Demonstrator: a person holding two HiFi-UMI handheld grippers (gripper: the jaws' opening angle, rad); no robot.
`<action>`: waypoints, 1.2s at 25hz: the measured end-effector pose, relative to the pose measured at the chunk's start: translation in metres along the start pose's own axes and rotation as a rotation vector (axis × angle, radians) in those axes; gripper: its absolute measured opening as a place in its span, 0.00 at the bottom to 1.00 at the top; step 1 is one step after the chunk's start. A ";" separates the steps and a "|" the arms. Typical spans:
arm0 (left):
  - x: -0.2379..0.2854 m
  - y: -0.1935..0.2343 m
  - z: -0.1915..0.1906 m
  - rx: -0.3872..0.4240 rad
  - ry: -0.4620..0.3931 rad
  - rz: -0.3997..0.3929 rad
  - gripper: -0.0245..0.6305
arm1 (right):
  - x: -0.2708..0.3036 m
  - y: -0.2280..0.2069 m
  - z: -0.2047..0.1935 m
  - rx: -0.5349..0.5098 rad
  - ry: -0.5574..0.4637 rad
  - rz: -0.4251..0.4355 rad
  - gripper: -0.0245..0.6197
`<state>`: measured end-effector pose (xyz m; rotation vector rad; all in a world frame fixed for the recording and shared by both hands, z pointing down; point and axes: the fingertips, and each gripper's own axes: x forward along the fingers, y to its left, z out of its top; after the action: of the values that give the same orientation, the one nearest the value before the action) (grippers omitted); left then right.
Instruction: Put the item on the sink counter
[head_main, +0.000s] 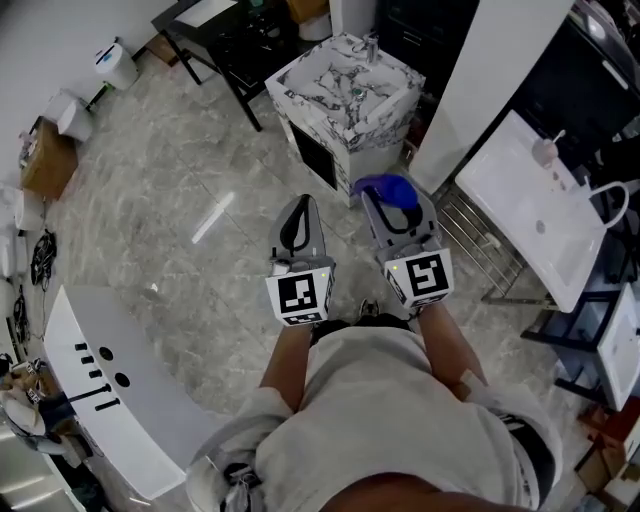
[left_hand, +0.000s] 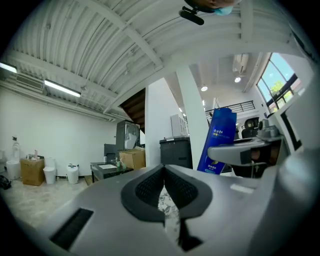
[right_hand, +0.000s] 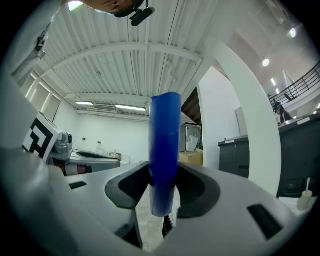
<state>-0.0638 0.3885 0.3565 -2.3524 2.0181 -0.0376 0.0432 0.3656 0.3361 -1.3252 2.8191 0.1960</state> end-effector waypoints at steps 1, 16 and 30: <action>0.002 -0.005 -0.002 -0.003 0.000 0.001 0.05 | -0.002 -0.004 -0.002 -0.001 0.001 0.003 0.28; 0.047 0.006 -0.038 -0.015 0.061 0.034 0.05 | 0.037 -0.042 -0.037 0.015 0.033 0.024 0.28; 0.184 0.076 -0.062 -0.056 0.096 -0.060 0.05 | 0.168 -0.079 -0.065 0.003 0.110 -0.017 0.28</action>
<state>-0.1136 0.1941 0.4128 -2.4912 2.0153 -0.0996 -0.0009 0.1788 0.3801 -1.4008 2.8945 0.1220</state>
